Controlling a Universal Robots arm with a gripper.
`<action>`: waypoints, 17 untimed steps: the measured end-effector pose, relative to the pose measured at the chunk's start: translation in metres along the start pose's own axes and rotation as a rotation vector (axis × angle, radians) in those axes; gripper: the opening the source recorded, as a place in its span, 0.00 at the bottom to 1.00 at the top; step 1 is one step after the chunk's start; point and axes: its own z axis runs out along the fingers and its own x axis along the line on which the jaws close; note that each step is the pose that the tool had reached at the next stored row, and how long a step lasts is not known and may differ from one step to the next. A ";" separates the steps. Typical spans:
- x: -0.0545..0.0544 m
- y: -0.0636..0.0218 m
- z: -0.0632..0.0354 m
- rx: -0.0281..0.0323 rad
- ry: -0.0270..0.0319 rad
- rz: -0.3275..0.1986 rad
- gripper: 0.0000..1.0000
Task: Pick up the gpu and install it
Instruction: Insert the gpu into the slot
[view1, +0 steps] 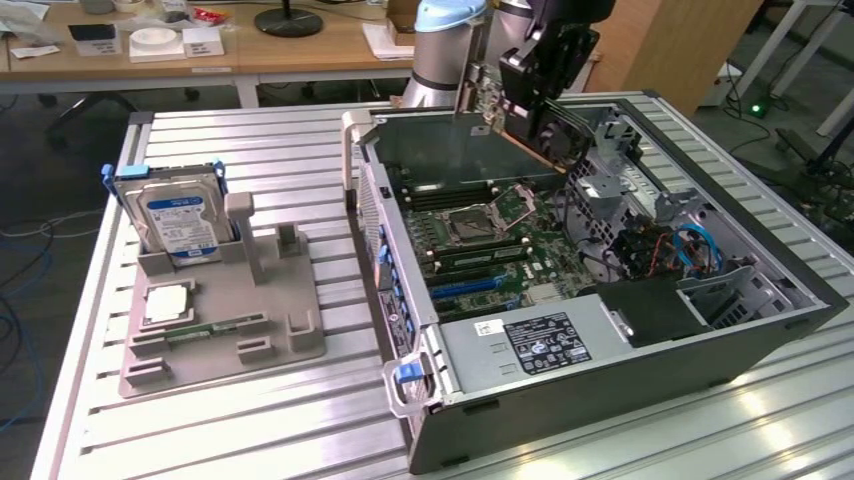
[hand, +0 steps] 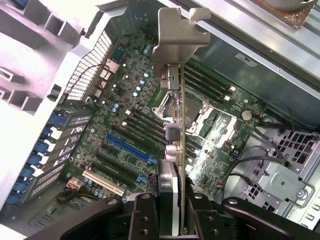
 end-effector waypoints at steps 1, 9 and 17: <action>0.000 -0.0001 0.0000 -0.0002 0.0000 -0.006 0.28; 0.000 -0.0006 0.0000 -0.0010 0.0005 -0.054 0.28; 0.001 -0.0010 0.0000 -0.0019 0.0010 -0.102 0.28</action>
